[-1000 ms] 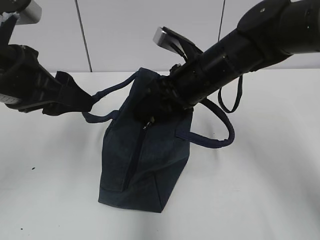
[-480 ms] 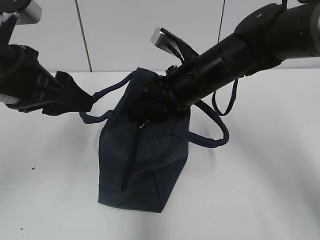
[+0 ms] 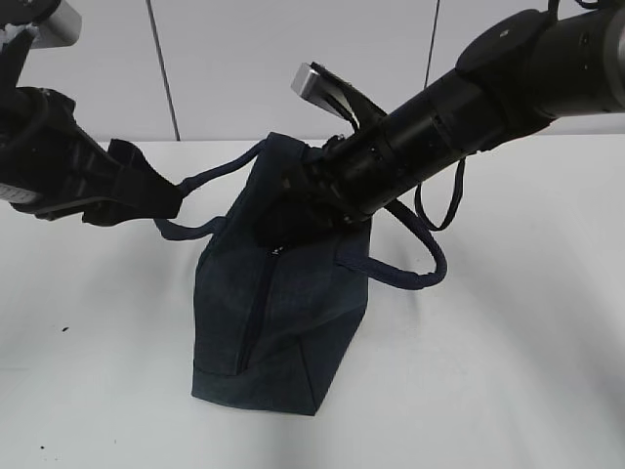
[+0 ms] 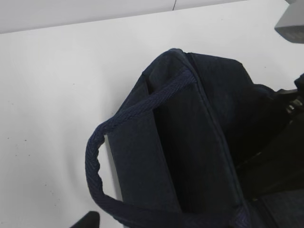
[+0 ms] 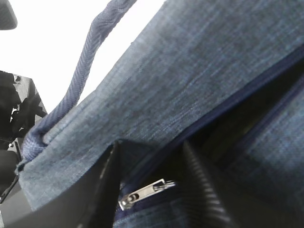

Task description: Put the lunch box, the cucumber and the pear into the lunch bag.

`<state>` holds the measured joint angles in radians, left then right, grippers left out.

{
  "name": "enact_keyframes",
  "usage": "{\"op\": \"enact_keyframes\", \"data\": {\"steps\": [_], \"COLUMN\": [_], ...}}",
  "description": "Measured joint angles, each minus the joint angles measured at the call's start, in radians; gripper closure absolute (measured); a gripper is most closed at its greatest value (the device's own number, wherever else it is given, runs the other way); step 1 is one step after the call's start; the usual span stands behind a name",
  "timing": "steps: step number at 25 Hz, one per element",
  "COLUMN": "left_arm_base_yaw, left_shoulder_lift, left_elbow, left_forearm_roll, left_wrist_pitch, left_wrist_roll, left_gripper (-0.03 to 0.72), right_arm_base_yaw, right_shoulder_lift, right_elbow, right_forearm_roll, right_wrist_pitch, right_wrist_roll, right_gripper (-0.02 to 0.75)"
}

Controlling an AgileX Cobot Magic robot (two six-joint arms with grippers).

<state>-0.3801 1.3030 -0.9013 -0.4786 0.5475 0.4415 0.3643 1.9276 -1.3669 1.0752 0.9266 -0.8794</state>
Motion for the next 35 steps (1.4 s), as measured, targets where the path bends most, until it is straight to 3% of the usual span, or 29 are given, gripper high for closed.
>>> {"op": "enact_keyframes", "data": {"steps": [9,19,22,25,29,32,35], "left_arm_base_yaw": [0.000,0.000,0.000,0.000,0.000,0.000,0.000], "left_shoulder_lift": [0.000,-0.018,-0.058,-0.107,-0.154,-0.190,-0.265], "left_elbow": [0.000,0.000,0.000,0.000,0.000,0.000,0.024], "left_forearm_roll": [0.000,0.002,0.012,0.051,0.216,0.347,0.384], "left_wrist_pitch": [0.009,0.048,0.084,0.139,0.259,0.352,0.402], "left_wrist_roll": [0.000,0.000,0.000,-0.026,-0.211,-0.328,-0.392], "left_gripper": [0.252,0.268,0.272,0.274,0.304,0.335,0.341], "right_arm_base_yaw": [0.000,-0.002,-0.002,-0.002,-0.002,-0.004,-0.004], "right_shoulder_lift": [0.000,-0.159,-0.235,-0.295,-0.372,-0.461,-0.573], "right_elbow": [0.000,0.000,0.000,0.000,0.031,0.113,0.244], "right_forearm_roll": [0.000,-0.105,-0.243,-0.523,-0.865,-0.950,-0.963], "right_wrist_pitch": [0.000,-0.028,-0.002,0.067,0.156,0.163,0.163], "right_wrist_roll": [-0.011,-0.038,0.074,0.312,0.627,0.741,0.784], "right_gripper": [0.524,0.533,0.533,0.533,0.533,0.533,0.533]}}
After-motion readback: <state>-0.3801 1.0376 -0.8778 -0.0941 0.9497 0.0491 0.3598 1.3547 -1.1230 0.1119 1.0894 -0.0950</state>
